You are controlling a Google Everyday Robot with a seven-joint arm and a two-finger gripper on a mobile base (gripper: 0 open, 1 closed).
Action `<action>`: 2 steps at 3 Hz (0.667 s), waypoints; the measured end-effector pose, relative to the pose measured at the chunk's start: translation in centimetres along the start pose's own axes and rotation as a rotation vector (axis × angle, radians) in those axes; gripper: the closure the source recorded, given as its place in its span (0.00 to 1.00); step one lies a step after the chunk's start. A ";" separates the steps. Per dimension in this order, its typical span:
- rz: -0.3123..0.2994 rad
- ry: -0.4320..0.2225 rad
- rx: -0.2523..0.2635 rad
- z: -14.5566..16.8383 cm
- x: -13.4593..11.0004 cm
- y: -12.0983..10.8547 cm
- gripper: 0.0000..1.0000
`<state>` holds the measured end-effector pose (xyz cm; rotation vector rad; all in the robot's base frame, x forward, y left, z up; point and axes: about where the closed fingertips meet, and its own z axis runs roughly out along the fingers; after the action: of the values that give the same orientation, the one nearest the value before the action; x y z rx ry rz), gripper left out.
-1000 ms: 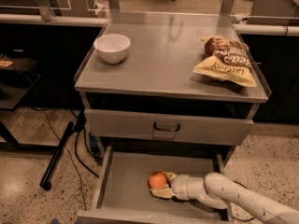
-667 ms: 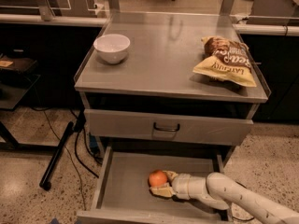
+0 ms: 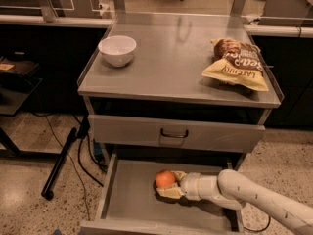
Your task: Pick orange from middle drawer and place on counter
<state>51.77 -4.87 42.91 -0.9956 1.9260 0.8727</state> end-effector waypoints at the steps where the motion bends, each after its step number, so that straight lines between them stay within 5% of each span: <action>1: -0.006 -0.024 0.010 -0.3 -0.6 0.3 1.00; 2: -0.052 -0.078 0.062 -2.5 -2.9 1.6 1.00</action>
Offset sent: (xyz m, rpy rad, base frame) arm -0.0302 -0.0201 0.0898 0.0519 -0.2151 -0.1202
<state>50.66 -5.23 46.85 -0.9571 1.8421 0.8054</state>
